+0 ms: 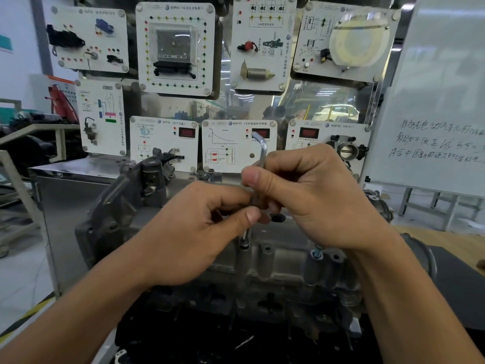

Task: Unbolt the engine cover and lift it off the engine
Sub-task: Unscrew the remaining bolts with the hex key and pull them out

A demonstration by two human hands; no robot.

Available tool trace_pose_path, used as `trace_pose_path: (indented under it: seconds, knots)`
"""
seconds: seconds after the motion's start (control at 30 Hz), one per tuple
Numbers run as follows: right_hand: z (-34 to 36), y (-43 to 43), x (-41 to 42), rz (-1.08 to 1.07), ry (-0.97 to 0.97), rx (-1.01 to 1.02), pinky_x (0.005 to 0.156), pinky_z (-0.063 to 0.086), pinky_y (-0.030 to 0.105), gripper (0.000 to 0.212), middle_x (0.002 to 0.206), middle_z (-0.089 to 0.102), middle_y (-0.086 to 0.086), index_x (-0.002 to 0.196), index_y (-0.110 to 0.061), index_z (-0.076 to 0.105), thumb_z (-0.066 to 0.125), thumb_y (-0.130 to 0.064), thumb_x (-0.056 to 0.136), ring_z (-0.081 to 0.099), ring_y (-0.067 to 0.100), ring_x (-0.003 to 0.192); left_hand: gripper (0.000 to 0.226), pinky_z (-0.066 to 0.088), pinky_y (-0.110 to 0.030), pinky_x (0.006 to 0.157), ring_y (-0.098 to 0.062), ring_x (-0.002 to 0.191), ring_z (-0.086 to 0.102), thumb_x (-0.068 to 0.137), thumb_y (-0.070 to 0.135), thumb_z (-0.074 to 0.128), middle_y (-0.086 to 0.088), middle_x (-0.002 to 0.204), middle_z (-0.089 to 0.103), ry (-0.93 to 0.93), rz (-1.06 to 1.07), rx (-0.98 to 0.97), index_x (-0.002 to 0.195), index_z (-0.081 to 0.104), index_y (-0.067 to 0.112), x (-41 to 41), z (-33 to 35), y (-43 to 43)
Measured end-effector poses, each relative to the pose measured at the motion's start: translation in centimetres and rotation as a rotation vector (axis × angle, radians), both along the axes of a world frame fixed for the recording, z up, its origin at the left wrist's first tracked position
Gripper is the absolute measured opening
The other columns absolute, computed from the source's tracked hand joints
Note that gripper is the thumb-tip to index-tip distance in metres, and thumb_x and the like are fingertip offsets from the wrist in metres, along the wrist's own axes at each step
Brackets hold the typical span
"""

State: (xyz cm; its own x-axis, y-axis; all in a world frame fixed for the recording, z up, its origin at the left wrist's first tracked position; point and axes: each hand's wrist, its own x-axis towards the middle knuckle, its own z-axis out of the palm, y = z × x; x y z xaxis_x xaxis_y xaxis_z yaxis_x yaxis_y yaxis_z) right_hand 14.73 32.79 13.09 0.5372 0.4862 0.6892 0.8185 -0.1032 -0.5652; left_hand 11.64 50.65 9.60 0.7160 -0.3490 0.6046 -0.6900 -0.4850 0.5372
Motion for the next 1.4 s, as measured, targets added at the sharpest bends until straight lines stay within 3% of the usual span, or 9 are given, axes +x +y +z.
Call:
trace_pose_path:
  seconds: [0.13,0.27,0.43,0.63,0.9,1.0,1.1,1.27,1.4]
  knots:
    - [0.0,-0.1,0.0,0.026,0.018,-0.014,0.047,0.045,0.033,0.032,0.056,0.056,0.021,0.077,0.008,0.069,0.063,-0.018,0.094,0.050,0.026,0.047,0.018,0.055,-0.021,0.081,0.000,0.087,0.072,0.096,0.015,0.062,0.018,0.087,0.076,-0.036,0.036,-0.041,0.097,0.076,0.026,0.3,-0.4,-0.1]
    - [-0.2,0.5,0.0,-0.087,-0.064,-0.010,0.047,0.045,0.038,0.032,0.058,0.060,0.017,0.072,-0.001,0.069,0.066,-0.023,0.095,0.053,0.031,0.050,0.016,0.054,-0.012,0.071,0.002,0.076,0.072,0.089,0.016,0.070,0.017,0.077,0.076,-0.085,0.077,-0.117,0.088,0.077,0.030,0.3,-0.5,-0.4]
    - [0.1,0.3,-0.2,-0.095,-0.059,0.191,0.045,0.047,0.021,0.013,0.055,0.067,0.002,0.071,-0.012,0.075,0.081,-0.019,0.079,0.057,0.010,0.044,0.014,0.042,-0.011,0.049,-0.002,0.045,0.055,0.076,0.019,0.082,0.002,0.055,0.068,-0.089,0.113,-0.247,0.065,0.073,0.021,0.5,-0.5,-1.0]
    - [-0.3,0.2,0.2,0.006,0.068,0.237,0.048,0.044,0.015,0.019,0.059,0.067,0.000,0.068,-0.008,0.073,0.085,-0.023,0.066,0.056,0.005,0.047,0.026,0.035,-0.008,0.044,-0.001,0.040,0.046,0.071,0.022,0.085,0.007,0.048,0.057,-0.107,0.147,-0.268,0.059,0.063,0.016,0.2,-0.7,-1.2]
    - [-1.2,0.8,0.8,-0.015,0.001,0.181,0.054,0.045,0.016,0.011,0.059,0.064,-0.005,0.073,-0.009,0.074,0.077,-0.013,0.082,0.055,0.003,0.054,0.028,0.035,-0.007,0.046,-0.001,0.043,0.047,0.072,0.030,0.082,0.009,0.052,0.058,-0.136,0.201,-0.250,0.063,0.061,0.015,0.9,-1.0,-1.3]
    - [-1.1,0.7,0.7,0.016,-0.014,0.101,0.050,0.049,0.037,0.019,0.065,0.064,0.019,0.079,0.002,0.071,0.068,-0.011,0.092,0.057,0.031,0.056,0.011,0.050,-0.013,0.065,0.002,0.073,0.068,0.090,0.033,0.069,0.015,0.079,0.074,-0.090,0.107,-0.079,0.088,0.075,0.025,0.6,-0.6,-0.4]
    - [-0.7,0.4,0.5,0.077,0.002,0.043,0.050,0.045,0.044,0.026,0.067,0.053,0.034,0.083,0.013,0.066,0.060,-0.009,0.097,0.050,0.040,0.056,0.023,0.051,-0.013,0.085,0.002,0.099,0.069,0.094,0.029,0.056,0.019,0.100,0.076,-0.032,0.006,-0.022,0.109,0.074,0.027,0.2,-0.5,0.2]
    - [-0.6,-0.2,0.9,0.051,-0.044,-0.027,0.060,0.049,0.027,0.020,0.068,0.064,0.001,0.101,-0.001,0.074,0.057,-0.012,0.098,0.058,0.011,0.062,0.006,0.056,-0.022,0.070,0.001,0.072,0.072,0.084,0.023,0.073,0.017,0.074,0.076,-0.104,0.110,-0.149,0.082,0.077,0.027,0.4,-0.8,-0.3]
    - [-1.1,0.3,0.9,0.051,-0.062,0.035,0.064,0.059,0.033,0.013,0.072,0.074,0.004,0.088,-0.002,0.077,0.069,-0.012,0.091,0.070,0.017,0.068,0.017,0.041,-0.009,0.050,0.000,0.046,0.051,0.074,0.026,0.081,-0.004,0.061,0.068,-0.140,0.133,-0.222,0.075,0.074,0.010,0.5,-0.7,-1.0]
